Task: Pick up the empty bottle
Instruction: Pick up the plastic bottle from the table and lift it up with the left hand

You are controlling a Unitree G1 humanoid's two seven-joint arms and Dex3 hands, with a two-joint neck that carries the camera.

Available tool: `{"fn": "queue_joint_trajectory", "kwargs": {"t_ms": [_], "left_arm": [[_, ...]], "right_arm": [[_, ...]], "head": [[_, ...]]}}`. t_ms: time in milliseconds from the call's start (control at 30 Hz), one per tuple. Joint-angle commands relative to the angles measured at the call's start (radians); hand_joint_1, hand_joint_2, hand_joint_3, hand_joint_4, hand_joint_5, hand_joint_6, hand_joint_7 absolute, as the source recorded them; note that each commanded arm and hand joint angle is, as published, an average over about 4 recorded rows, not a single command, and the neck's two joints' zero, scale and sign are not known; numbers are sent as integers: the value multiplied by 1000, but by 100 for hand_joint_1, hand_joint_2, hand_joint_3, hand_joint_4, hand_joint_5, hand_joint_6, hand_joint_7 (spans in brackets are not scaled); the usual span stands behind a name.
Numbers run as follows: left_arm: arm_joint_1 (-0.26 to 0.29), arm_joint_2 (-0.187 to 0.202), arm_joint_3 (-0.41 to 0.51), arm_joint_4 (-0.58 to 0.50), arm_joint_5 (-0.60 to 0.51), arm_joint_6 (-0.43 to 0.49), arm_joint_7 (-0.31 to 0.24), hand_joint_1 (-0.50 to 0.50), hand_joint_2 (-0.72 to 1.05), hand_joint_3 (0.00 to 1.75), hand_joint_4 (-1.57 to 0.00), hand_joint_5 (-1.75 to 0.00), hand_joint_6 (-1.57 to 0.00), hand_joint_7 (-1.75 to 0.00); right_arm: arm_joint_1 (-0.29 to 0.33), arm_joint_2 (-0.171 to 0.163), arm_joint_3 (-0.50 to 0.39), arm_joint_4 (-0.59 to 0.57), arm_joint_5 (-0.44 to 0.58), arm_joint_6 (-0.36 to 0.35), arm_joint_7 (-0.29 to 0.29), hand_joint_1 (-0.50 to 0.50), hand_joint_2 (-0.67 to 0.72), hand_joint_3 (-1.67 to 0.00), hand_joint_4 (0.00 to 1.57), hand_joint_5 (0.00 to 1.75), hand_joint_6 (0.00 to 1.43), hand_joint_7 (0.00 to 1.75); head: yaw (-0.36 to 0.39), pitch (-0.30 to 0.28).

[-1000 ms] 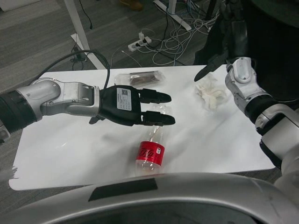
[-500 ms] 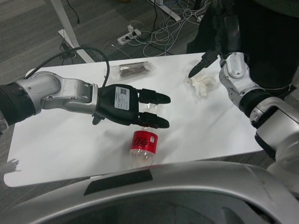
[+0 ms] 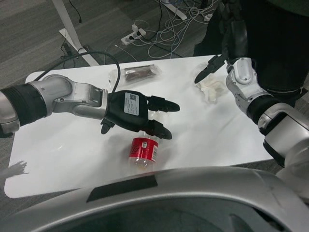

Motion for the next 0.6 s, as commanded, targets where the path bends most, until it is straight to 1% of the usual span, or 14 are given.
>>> {"fn": "queue_joint_trajectory", "kwargs": {"t_ms": [33, 133, 200, 267, 367, 400, 467, 533, 600], "left_arm": [[-29, -16, -46, 34, -37, -5, 2, -50, 5, 0, 0, 0, -52, -7], [-39, -31, -94, 74, -83, -7, 2, -50, 18, 0, 0, 0, -57, -7], [-39, -39, -114, 98, -108, -10, 2, -50, 23, 0, 0, 0, -60, -7], [-39, -46, -127, 115, -120, -13, 3, -50, 25, 0, 0, 0, -70, -7], [-39, -61, -137, 137, -129, -20, 5, -50, 32, 0, 0, 0, -94, -7], [-39, -68, -140, 146, -132, -22, 5, -50, 38, 0, -1, 0, -103, -7], [-41, -97, -154, 185, -145, -43, 6, -50, 47, 0, -5, 0, -113, -7], [-43, -131, -164, 242, -168, -88, 5, -50, 67, 0, -15, 0, -133, -7], [-39, -145, -166, 273, -187, -113, 5, -50, 87, 0, -29, 0, -151, -9]], "right_arm": [[16, -10, -7, -7, 5, -18, -2, -46, 72, 0, 0, 0, 0, 0], [18, -12, -2, -10, 5, -18, -2, -46, 72, 0, 0, 0, 0, 0], [18, -12, 5, -13, 7, -18, -2, -46, 72, 0, 0, 0, 0, 0], [18, -11, 13, -14, 7, -18, -2, -46, 72, 0, 0, 0, 0, 0], [19, -10, 22, -14, 8, -18, -2, -46, 72, 0, 0, 0, 0, 0], [18, -9, 24, -15, 8, -18, -2, -46, 72, 0, 0, 0, 0, 0], [18, -10, 27, -17, 8, -18, -2, -46, 72, 0, 0, 0, 0, 0], [18, -11, 29, -20, 8, -18, -2, -46, 72, 0, 0, 0, 0, 0], [19, -12, 32, -20, 8, -18, -2, -46, 72, 0, 0, 0, 0, 0]], "head": [[-6, 0], [-10, -8], [-2, -16], [9, -21], [20, -24], [23, -26], [28, -28], [28, -36], [27, -45]]}}
